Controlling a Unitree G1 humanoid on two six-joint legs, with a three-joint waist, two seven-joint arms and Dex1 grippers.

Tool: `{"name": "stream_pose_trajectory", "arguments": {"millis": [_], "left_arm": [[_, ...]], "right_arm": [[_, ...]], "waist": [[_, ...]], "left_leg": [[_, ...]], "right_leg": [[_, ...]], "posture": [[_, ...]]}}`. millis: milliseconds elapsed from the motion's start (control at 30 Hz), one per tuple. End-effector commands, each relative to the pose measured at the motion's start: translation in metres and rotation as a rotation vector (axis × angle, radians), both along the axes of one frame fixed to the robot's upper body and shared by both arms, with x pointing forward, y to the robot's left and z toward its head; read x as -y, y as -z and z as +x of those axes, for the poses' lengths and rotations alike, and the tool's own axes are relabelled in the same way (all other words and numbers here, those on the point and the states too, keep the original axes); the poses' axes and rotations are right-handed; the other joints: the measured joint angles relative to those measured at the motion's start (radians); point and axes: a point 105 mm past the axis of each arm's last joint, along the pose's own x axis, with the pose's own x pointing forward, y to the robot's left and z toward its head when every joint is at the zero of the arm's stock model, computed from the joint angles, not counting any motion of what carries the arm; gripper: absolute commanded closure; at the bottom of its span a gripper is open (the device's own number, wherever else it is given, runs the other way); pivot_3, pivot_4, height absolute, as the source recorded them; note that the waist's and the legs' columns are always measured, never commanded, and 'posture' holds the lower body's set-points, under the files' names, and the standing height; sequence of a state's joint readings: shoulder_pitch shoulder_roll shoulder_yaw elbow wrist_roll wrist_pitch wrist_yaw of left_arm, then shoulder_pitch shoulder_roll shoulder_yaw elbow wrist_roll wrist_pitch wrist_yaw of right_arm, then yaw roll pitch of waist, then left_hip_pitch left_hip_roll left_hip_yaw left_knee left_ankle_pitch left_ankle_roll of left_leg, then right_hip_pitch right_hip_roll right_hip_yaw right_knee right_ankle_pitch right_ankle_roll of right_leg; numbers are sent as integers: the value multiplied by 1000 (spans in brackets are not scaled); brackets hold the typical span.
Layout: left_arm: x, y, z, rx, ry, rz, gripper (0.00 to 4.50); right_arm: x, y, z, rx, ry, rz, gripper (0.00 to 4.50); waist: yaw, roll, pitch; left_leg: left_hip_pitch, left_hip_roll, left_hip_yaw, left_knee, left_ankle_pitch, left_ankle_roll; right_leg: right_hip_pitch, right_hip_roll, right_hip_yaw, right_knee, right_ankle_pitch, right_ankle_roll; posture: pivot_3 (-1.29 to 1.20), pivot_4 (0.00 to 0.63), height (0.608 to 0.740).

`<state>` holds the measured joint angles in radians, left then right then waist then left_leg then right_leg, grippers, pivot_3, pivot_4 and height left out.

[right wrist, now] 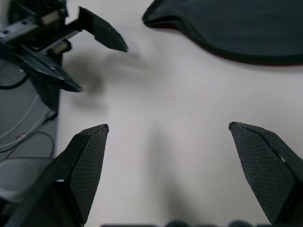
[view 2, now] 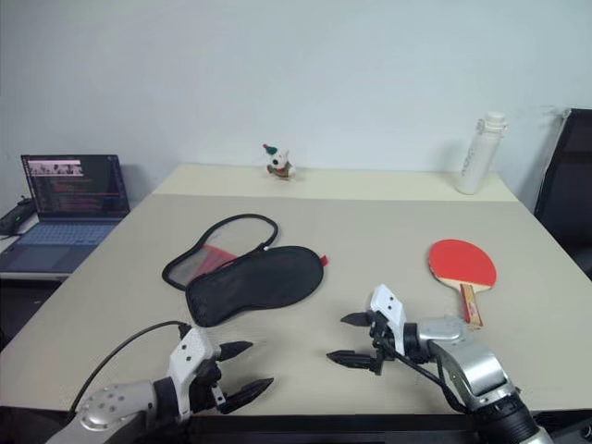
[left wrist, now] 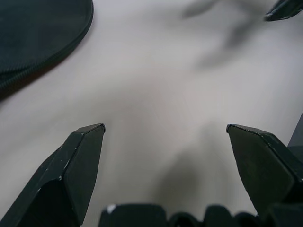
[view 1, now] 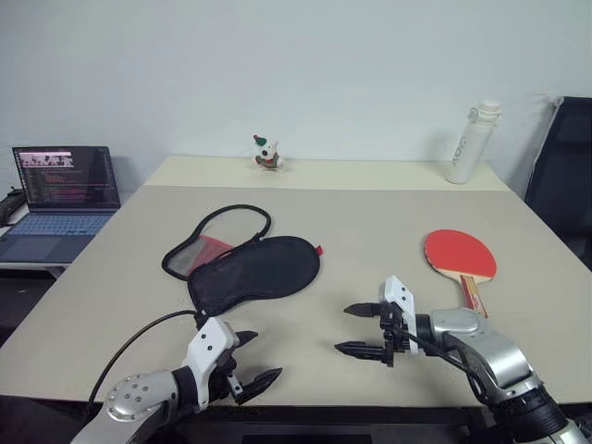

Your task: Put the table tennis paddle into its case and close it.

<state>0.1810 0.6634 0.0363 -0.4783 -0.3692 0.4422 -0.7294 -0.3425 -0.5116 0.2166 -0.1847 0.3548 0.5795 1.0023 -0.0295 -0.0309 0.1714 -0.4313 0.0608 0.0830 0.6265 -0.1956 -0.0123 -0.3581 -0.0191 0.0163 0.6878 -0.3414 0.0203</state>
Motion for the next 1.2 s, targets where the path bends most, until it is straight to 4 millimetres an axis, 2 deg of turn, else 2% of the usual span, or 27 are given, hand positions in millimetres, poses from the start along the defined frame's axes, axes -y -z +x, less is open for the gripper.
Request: {"name": "stream_pose_trajectory", "arguments": {"millis": [33,100,233,400,500,633,800,1067,1200], "left_arm": [[3,-4,3,49,16,-5,0],[5,-4,8,64,22,3,0],[3,-20,22,108,20,-30,0],[-18,-32,38,129,15,23,0],[-35,-36,41,123,24,64,0],[-61,-31,50,83,-6,106,0],[-75,-32,66,101,-6,166,0],[-84,-22,82,71,32,256,0],[-87,-16,84,35,58,272,0]], "right_arm": [[8,-10,1,35,29,0,28],[12,-10,3,41,60,-5,28],[15,-20,6,65,88,-2,28],[19,-27,7,45,106,22,28],[8,-32,1,43,64,32,28],[4,-58,2,72,38,67,28],[6,-77,1,125,32,72,28],[-2,-84,6,165,37,97,28],[-2,-85,6,172,47,104,28]], "waist": [[0,0,0],[0,0,0],[0,0,0],[-2,0,0],[-3,0,0],[-2,0,0],[5,-1,0],[-1,-2,0],[-1,-2,0]], "left_leg": [[0,0,0,0,0,0],[0,0,0,0,0,0],[0,0,0,1,0,0],[0,0,0,0,0,0],[0,0,0,0,0,0],[0,0,0,0,0,0],[0,0,0,0,0,0],[-1,0,1,0,0,0],[-3,0,2,0,0,0]], "right_leg": [[0,0,0,0,0,0],[0,0,0,0,0,0],[0,0,0,1,0,0],[0,0,0,1,0,0],[-1,1,0,1,0,0],[-1,0,0,1,0,0],[-1,0,-1,0,0,0],[-3,0,-1,2,0,0],[-6,0,0,4,0,0]], "posture": [[0,150,740],[0,150,740],[0,150,740],[0,150,740],[0,150,740],[0,150,740],[0,150,740],[0,150,740],[0,150,740]]}}
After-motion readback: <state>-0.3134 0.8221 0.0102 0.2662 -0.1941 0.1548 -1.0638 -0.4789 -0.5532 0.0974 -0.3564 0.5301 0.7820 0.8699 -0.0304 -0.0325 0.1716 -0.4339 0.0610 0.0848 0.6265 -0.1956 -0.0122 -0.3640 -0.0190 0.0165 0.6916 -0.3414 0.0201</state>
